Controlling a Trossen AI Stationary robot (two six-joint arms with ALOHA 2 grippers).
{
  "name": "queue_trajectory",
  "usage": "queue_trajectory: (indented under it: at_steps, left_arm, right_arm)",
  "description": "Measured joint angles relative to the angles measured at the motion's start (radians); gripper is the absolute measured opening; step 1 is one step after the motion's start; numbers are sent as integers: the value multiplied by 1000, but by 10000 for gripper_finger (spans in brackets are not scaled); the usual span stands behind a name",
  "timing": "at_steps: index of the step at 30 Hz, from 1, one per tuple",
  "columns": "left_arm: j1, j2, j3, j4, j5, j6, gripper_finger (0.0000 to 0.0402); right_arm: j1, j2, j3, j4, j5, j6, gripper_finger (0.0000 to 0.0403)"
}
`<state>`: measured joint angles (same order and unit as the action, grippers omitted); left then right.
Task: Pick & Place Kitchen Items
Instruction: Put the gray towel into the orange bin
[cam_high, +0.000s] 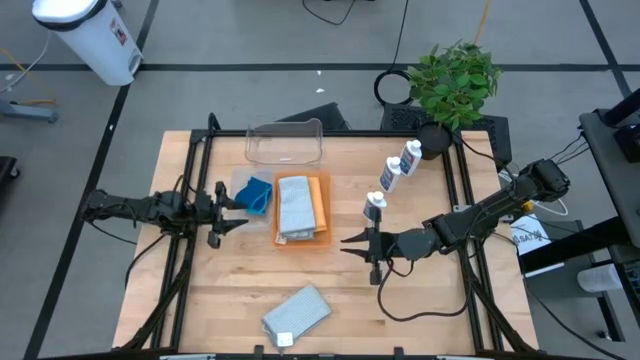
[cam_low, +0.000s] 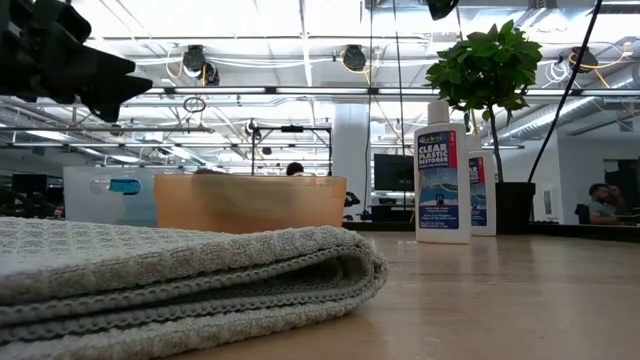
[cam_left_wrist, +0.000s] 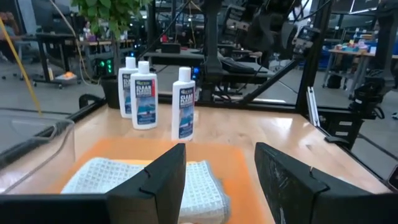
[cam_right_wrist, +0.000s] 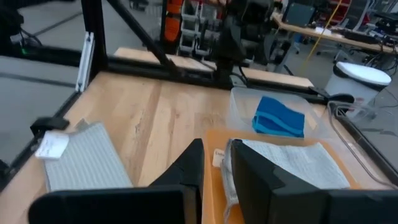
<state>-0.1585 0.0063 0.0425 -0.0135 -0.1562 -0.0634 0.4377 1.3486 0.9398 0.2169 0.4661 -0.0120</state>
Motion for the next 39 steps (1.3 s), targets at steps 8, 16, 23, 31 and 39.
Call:
queue_trajectory:
  at_steps: [8,16,23,31,39]
  left_arm:
    - [0,0,0,-13,-1,-42,198]
    - [0,0,0,-12,-2,-24,198]
    - [0,0,0,-7,-2,12,198]
    - [1,0,0,-13,-2,32,198]
    - [1,0,0,-13,-2,37,198]
  right_arm:
    - [3,147,2,322,-232,-31,87]
    - [5,307,186,121,-257,116,210]
    - [22,537,474,-159,-305,173,236]
    - [-28,686,542,-257,-443,77,120]
    - [-43,798,542,-211,-628,50,13]
